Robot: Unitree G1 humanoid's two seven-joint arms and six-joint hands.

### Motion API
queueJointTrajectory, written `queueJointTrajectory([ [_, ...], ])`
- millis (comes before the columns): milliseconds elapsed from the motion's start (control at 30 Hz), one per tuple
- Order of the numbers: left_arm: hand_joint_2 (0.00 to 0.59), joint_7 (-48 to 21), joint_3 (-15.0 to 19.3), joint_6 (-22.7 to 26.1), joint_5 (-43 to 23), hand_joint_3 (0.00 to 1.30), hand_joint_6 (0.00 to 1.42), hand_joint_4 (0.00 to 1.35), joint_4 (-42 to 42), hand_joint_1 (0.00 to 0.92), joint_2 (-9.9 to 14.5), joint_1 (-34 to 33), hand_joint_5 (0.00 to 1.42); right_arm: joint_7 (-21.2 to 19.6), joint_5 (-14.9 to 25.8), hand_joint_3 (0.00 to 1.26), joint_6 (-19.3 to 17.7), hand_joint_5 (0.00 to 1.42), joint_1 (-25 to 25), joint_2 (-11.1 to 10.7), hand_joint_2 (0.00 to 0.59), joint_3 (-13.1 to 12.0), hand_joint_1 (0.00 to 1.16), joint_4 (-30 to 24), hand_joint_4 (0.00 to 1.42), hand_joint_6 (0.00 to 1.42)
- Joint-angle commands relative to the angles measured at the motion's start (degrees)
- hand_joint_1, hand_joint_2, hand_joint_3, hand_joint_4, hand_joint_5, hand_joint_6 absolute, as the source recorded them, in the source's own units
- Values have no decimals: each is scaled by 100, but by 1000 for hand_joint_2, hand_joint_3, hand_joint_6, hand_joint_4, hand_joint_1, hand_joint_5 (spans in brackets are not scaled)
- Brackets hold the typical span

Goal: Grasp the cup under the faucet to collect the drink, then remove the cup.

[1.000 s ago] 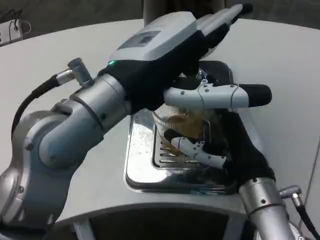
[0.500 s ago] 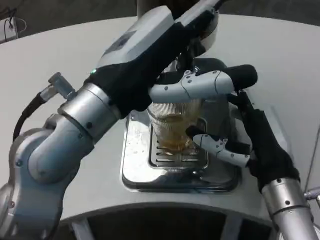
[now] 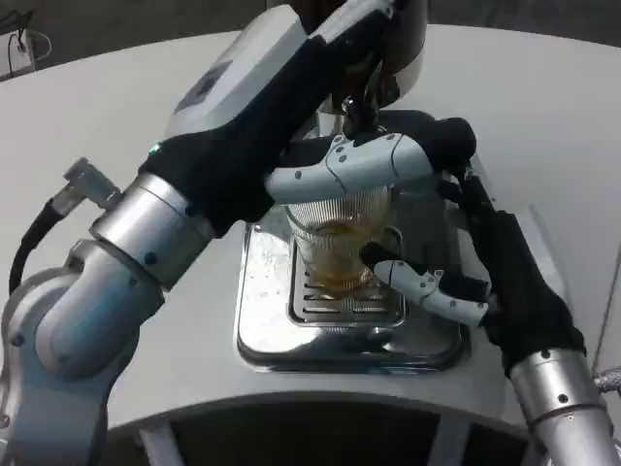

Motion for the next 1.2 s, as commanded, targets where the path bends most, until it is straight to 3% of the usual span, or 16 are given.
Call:
queueJointTrajectory([
  [33, 29, 111, 154, -71, -163, 117, 231, 21, -201, 0, -5, 83, 106, -4, -22, 0, -48, 97, 23, 88, 221, 110, 823, -58, 44, 111],
  [400, 48, 547, 712, -276, -543, 244, 356, 198, -805, 0, -188, 543, 266, 28, -1, 0, -63, 97, 15, 186, 222, 278, 821, -60, 44, 120],
  [633, 55, 601, 1033, -181, -668, 287, 402, 255, -1229, 0, -116, 920, 324, 11, -38, 0, -13, 106, 20, 255, 220, 397, 815, -77, 44, 124],
  [967, 61, 721, 2013, -87, -757, 317, 413, 291, -1682, 0, -89, 2191, 348, -64, -130, 0, 28, 98, 16, 439, 219, 532, 809, 36, 44, 119],
  [1200, 62, 595, 3028, -76, -968, 324, 416, 293, -1540, 0, 307, 2946, 352, -300, -268, 0, 10, 98, -290, 685, 219, 613, 808, 584, 38, 113],
])
